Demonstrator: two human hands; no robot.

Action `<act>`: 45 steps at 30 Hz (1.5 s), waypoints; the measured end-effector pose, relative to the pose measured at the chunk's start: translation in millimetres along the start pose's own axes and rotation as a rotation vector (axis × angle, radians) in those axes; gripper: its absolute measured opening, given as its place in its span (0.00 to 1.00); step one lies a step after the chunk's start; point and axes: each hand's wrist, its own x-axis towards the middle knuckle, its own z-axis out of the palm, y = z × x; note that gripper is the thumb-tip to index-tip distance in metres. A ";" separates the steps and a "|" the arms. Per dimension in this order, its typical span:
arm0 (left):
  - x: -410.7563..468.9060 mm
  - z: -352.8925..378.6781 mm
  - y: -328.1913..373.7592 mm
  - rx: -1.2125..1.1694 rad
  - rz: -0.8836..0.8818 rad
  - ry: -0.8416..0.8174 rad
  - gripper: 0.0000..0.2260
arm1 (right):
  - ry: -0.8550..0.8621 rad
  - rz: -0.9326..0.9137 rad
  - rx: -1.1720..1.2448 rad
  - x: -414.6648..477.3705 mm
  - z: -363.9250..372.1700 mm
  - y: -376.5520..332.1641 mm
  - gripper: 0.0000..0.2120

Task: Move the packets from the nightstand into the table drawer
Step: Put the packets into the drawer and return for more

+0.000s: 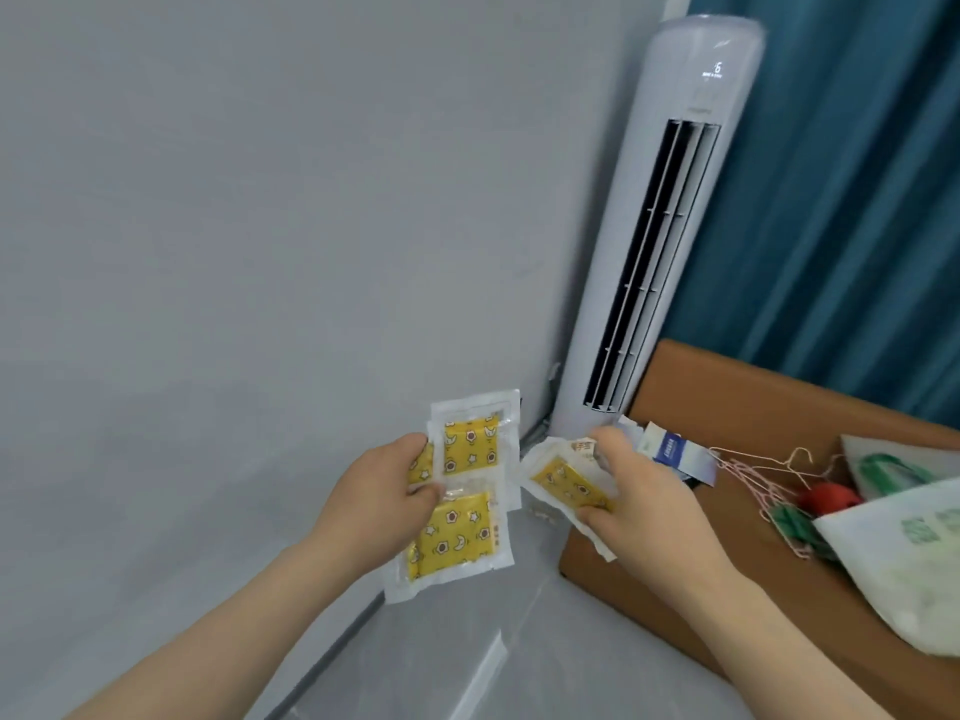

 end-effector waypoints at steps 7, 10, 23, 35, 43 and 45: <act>102.9 75.0 57.7 -0.042 0.212 -0.165 0.07 | 0.070 0.233 -0.086 27.9 -24.7 88.0 0.22; 147.8 104.5 80.8 -0.057 0.291 -0.254 0.08 | 0.097 0.363 -0.112 38.7 -35.3 117.8 0.20; 272.6 259.6 205.3 -0.080 0.590 -0.530 0.04 | 0.263 0.810 -0.102 59.3 -68.5 265.0 0.25; 314.0 430.7 374.1 0.026 0.835 -0.606 0.04 | 0.275 1.007 -0.168 35.5 -135.4 447.3 0.22; 358.8 543.5 462.9 0.067 1.029 -0.697 0.03 | 0.294 1.203 -0.244 38.7 -152.7 549.3 0.19; 370.9 568.9 483.1 0.074 1.082 -0.740 0.03 | 0.314 1.263 -0.233 42.9 -151.7 571.7 0.19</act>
